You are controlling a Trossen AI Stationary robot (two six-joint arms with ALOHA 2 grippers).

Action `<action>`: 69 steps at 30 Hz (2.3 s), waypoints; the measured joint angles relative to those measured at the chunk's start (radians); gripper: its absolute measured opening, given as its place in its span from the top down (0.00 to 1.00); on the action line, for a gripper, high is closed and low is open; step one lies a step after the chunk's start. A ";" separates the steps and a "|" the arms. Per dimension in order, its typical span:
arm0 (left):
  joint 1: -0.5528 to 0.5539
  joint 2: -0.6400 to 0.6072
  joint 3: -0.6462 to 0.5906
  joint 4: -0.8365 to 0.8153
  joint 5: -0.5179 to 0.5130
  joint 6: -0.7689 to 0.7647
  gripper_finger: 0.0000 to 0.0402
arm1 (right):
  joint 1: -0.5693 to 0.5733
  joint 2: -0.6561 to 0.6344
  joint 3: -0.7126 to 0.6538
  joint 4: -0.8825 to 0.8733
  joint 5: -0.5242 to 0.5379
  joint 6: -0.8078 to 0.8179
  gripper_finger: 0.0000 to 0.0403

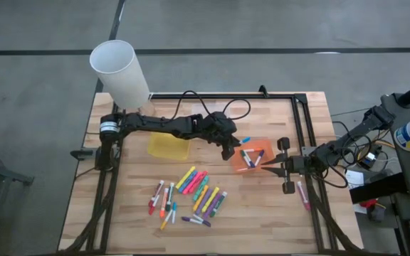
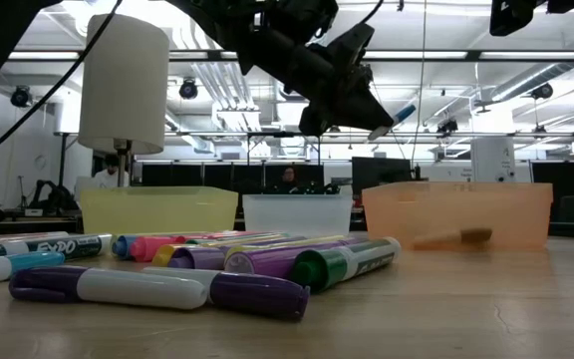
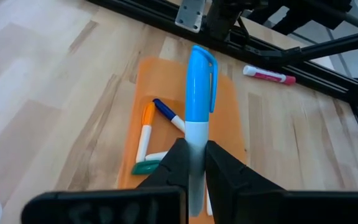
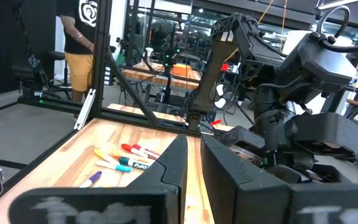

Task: Pick & Place Markers
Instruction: Put the top small light blue highlighter pen into the orange bin, then put the small light blue highlighter pen into the orange bin

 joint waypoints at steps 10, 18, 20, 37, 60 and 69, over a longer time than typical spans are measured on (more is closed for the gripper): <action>0.000 0.000 0.001 0.008 -0.003 -0.023 0.78 | 0.000 0.000 0.000 0.000 0.000 0.000 0.89; 0.000 0.000 0.001 0.012 -0.003 -0.036 0.68 | 0.000 0.000 0.000 0.000 0.000 0.000 0.89; 0.000 0.000 0.001 0.012 -0.004 -0.038 0.67 | 0.000 0.000 0.000 0.000 0.000 0.000 0.89; -0.016 -0.118 0.031 -0.278 0.026 0.057 0.67 | 0.000 0.000 0.000 0.000 0.000 0.000 0.89; -0.181 -0.161 0.030 -0.648 0.024 0.148 0.67 | 0.000 0.000 0.000 0.000 0.000 0.000 0.89; -0.331 -0.162 0.030 -0.831 -0.051 -0.018 0.67 | 0.000 0.000 0.000 0.000 0.000 0.000 0.89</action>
